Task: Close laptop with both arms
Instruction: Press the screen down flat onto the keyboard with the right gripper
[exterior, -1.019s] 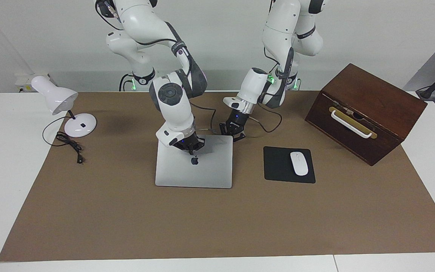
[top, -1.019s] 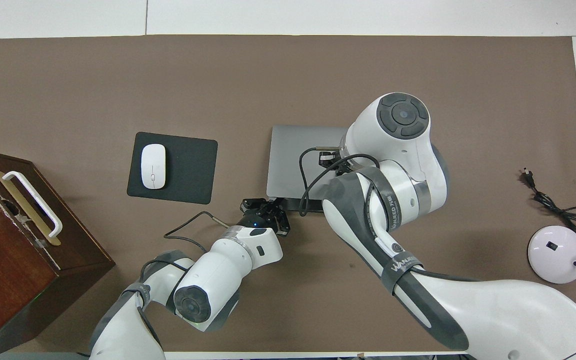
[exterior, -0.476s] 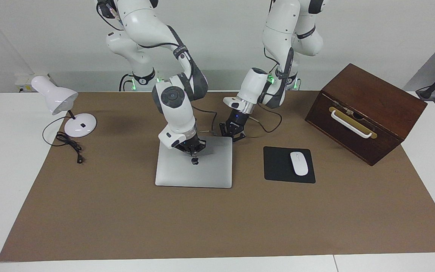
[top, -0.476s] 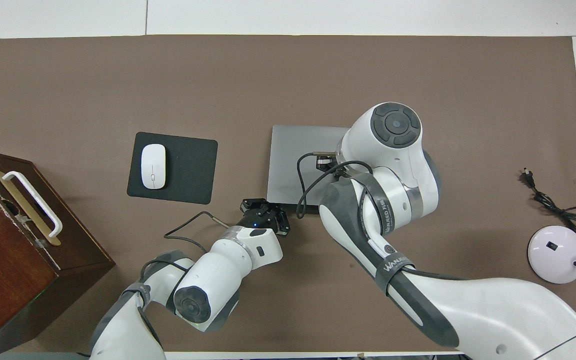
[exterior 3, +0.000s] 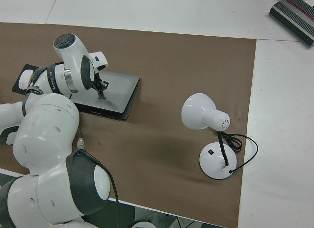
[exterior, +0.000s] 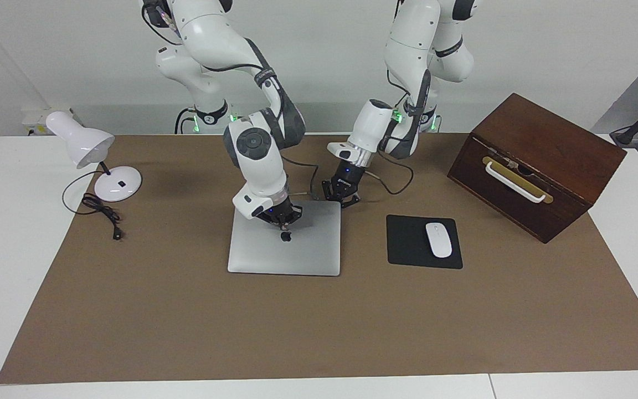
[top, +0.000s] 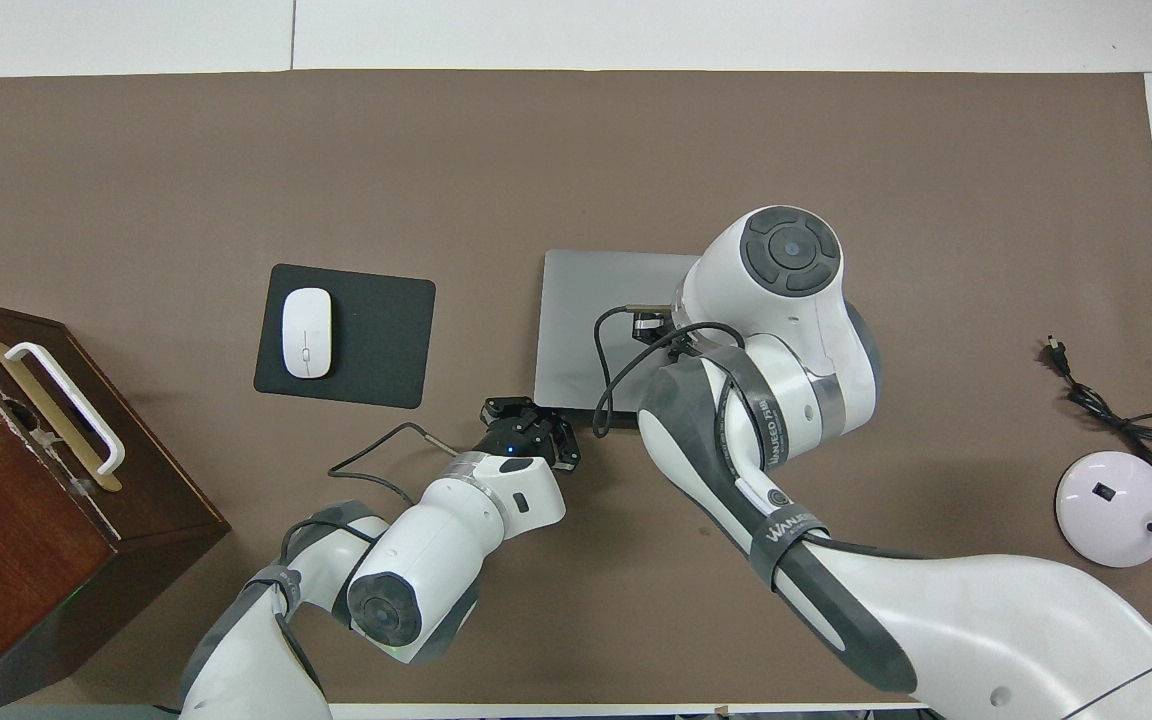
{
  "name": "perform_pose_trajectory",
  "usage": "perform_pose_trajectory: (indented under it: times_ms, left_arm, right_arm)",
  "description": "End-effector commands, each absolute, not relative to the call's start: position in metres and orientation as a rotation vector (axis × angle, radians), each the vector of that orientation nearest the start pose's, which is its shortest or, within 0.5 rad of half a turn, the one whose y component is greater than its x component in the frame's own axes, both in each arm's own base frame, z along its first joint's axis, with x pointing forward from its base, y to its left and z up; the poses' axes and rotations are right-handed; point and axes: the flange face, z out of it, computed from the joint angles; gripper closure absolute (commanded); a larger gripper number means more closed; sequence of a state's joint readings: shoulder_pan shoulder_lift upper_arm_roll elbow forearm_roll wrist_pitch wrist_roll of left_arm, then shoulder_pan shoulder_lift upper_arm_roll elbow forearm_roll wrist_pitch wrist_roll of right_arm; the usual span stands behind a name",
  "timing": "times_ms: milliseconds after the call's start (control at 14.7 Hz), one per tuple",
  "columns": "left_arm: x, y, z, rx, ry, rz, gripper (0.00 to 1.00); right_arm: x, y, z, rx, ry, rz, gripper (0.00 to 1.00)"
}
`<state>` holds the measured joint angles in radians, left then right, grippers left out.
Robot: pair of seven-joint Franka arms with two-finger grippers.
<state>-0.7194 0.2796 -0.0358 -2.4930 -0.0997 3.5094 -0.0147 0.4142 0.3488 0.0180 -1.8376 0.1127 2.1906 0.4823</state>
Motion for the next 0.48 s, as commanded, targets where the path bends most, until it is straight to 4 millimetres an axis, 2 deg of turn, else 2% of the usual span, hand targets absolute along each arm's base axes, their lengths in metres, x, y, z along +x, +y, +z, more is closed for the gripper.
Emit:
perform_pose_trajectory:
  times_ms: [0,408]
  left_arm:
    - [0.3693,-0.3357,0.2212,-3.067,1.018,-0.977,1.0]
    - [0.3734,-0.3354,0.2234,-3.081,0.984,-0.985,1.0]
  right_arm:
    - [0.5741,0.266,0.3377,-3.021,0.162,0.057,1.0]
    - [0.5762,0.2611,0.3469,-3.023,0.168,0.065,1.0]
